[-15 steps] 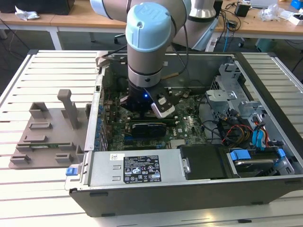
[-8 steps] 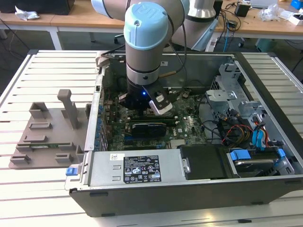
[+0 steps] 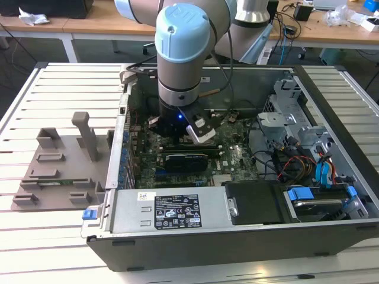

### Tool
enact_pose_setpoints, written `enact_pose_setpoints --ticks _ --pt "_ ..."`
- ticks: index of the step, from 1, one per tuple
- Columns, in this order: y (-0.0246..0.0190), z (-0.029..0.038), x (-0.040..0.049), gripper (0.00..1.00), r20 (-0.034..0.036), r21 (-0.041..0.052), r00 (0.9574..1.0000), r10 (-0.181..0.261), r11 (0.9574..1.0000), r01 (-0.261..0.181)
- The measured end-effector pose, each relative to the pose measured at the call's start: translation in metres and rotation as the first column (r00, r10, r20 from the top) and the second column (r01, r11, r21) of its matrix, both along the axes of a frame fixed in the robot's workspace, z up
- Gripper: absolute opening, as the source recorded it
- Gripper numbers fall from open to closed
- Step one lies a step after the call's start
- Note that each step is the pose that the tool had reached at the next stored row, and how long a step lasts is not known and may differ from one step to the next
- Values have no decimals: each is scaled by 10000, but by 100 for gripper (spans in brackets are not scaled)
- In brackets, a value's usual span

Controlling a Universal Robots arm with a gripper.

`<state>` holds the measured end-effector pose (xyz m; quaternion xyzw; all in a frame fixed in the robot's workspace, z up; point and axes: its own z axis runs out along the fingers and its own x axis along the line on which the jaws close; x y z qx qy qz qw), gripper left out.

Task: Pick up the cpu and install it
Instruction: 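Install the second cpu locking lever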

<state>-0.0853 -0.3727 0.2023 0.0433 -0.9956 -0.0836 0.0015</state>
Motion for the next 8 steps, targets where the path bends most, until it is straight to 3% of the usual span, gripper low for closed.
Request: enact_pose_setpoints --ticks 5,7,8 --pt "69 100 9 11 -1 -138 10000 1 9999 -1" --pt "112 100 30 11 -5 -287 10000 1 9996 -1" --pt "132 100 45 11 -9 -413 10000 1 9991 -1"
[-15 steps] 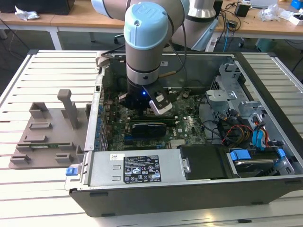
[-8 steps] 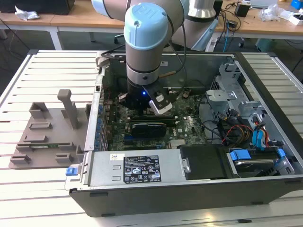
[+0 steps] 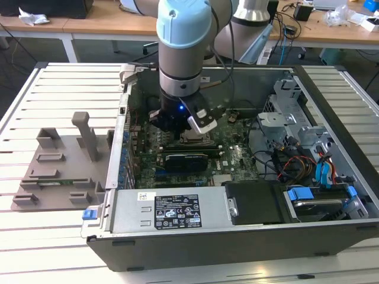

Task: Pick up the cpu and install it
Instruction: 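Install the second cpu locking lever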

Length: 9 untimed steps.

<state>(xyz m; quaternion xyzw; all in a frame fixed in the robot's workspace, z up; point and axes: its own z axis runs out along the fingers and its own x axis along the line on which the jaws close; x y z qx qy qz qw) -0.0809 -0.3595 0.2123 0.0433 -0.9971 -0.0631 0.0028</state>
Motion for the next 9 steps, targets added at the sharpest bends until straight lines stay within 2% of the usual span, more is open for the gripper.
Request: enact_pose_setpoints --ticks 1,2,3,4,6,9 --pt "16 1 15 11 -6 -130 10000 0 9999 0" --pt "44 0 46 11 -15 -325 10000 1 9995 -2" --pt "67 1 78 11 -33 -460 10000 0 9989 -2" --pt "87 1 111 11 -61 -508 10000 -2 9987 -2" --pt "121 -1 174 11 -118 -517 9999 -1 9987 -5" --pt "168 -3 289 11 -242 -519 9997 -2 9987 -11"
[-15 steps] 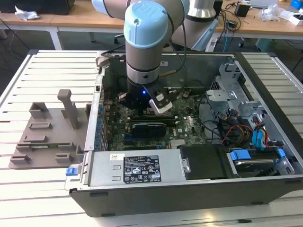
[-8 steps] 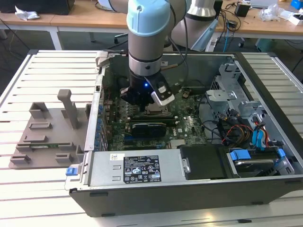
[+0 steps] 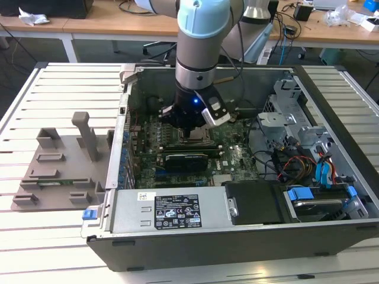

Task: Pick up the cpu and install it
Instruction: 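Install the second cpu locking lever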

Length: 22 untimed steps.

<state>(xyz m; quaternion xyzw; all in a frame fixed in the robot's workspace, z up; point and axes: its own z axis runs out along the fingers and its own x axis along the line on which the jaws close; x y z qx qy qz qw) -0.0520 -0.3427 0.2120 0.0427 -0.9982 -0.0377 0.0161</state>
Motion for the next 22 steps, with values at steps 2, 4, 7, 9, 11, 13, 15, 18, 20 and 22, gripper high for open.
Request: enact_pose_setpoints --ticks 2,4,7,9,11,13,15,18,20,22 --pt "24 -3 77 11 -83 1 10000 2 10000 -2" --pt "41 -3 154 11 -167 -4 9999 2 10000 -2" --pt "56 -3 207 11 -228 -41 9997 1 10000 -2" --pt "67 6 213 11 -231 -149 9997 -3 9999 0" --pt "78 42 213 11 -232 -285 9997 -5 9996 -2" --pt "82 104 214 11 -231 -348 9997 -4 9994 -4" --pt "83 152 213 11 -231 -365 9997 -7 9993 -2" --pt "83 216 213 11 -231 -377 9997 -7 9993 -2" --pt "83 244 213 11 -231 -381 9997 -7 9993 -2" --pt "83 277 213 11 -230 -384 9997 -8 9993 -1"
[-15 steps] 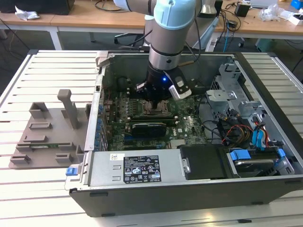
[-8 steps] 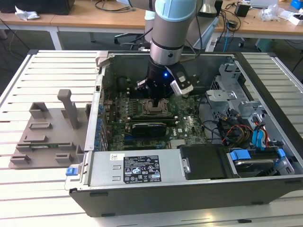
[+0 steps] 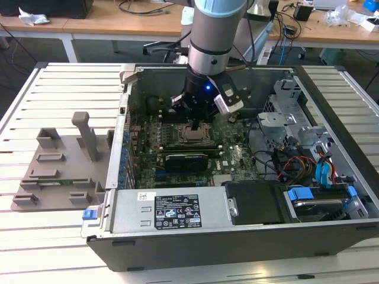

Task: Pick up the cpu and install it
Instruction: 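Install the second cpu locking lever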

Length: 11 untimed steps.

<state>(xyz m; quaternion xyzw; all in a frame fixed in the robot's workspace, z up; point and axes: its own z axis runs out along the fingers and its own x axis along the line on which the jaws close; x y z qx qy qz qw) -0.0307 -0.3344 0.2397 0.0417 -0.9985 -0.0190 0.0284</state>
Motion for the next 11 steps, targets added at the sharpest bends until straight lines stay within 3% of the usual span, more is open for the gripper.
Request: enact_pose_setpoints --ticks 4,11 --pt "0 89 0 11 0 -2 10000 0 10000 0" --pt "0 92 0 11 -1 30 10000 0 10000 0"
